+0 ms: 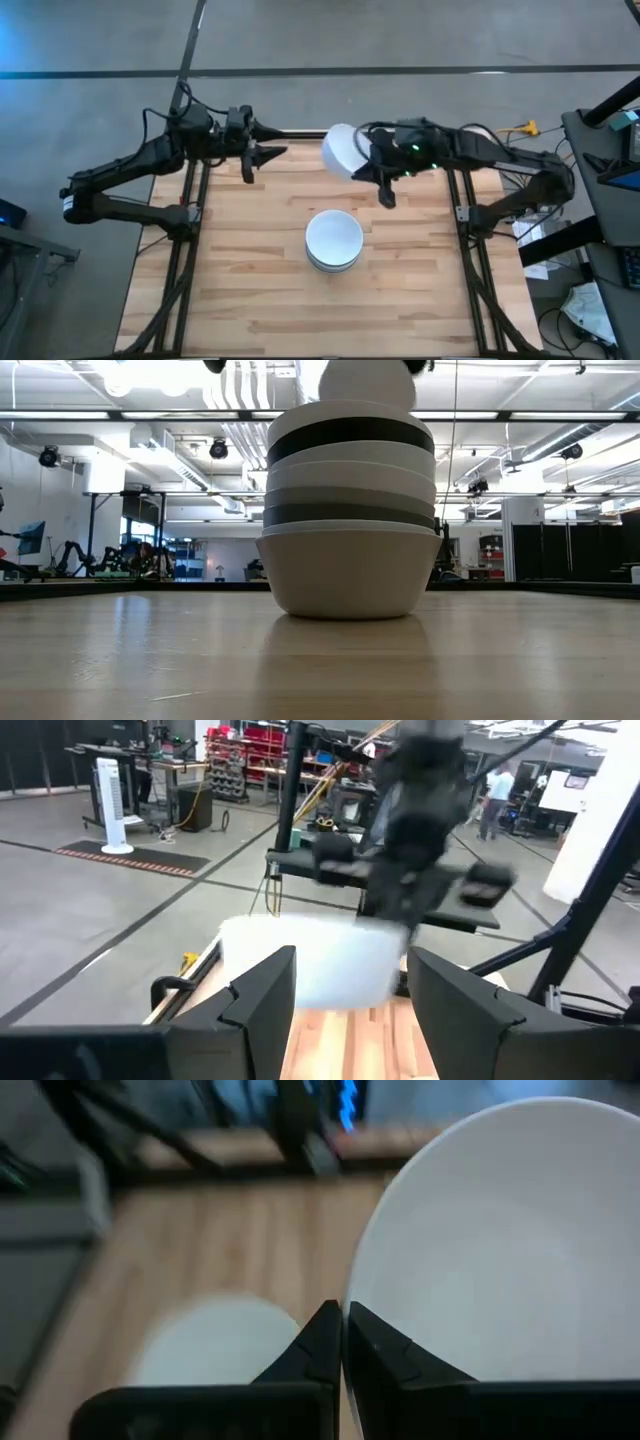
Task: Nest bowls inside each other
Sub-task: Stack the white bowl on the top of the white bowl
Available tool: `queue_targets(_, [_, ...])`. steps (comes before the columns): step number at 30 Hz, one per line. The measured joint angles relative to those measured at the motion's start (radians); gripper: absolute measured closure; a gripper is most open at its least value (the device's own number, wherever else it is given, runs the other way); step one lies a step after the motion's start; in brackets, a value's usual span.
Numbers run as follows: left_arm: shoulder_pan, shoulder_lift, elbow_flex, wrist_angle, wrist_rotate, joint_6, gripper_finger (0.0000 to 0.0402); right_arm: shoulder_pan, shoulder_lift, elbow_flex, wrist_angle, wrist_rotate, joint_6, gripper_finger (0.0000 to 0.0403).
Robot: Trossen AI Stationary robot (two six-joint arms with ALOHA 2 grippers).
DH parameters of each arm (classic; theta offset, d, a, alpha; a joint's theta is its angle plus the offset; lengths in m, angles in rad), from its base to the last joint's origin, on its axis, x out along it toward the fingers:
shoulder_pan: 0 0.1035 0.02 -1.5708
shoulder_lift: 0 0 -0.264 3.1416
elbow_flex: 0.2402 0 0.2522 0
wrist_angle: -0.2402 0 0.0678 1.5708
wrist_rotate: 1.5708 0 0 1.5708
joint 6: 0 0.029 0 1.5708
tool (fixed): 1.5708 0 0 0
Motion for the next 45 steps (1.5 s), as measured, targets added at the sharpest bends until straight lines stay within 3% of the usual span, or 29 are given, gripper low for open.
queue_targets(6, [0.000, -0.027, -0.001, -0.061, 0.033, -0.027, 0.0224, 0.143, -0.032, -0.016, 0.197, 0.000, -0.003, 0.0394])
queue_targets(17, [0.000, -0.107, -0.003, -0.241, 0.033, -0.051, 0.0224, 0.303, 0.125, 0.086, 0.207, 0.002, -0.131, 0.0394])
queue_targets(20, [0.000, -0.129, -0.010, -0.284, 0.033, -0.078, 0.0224, 0.325, 0.182, 0.150, 0.131, -0.002, -0.172, 0.0394])
queue_targets(29, [0.000, -0.169, -0.013, -0.430, 0.031, -0.080, 0.0224, 0.358, 0.381, 0.375, -0.386, 0.002, -0.256, 0.0394])
queue_targets(31, [0.000, -0.177, -0.013, -0.466, 0.031, -0.081, 0.0224, 0.376, 0.417, 0.411, -0.419, 0.020, -0.256, 0.0394])
queue_targets(38, [0.000, -0.194, -0.013, -0.578, 0.031, -0.081, 0.0224, 0.452, 0.512, 0.449, -0.470, 0.234, -0.233, 0.0394])
queue_targets(45, [-0.001, -0.204, -0.013, -0.628, 0.031, -0.079, 0.0224, 0.481, 0.521, 0.377, -0.464, 0.264, -0.120, 0.0394])
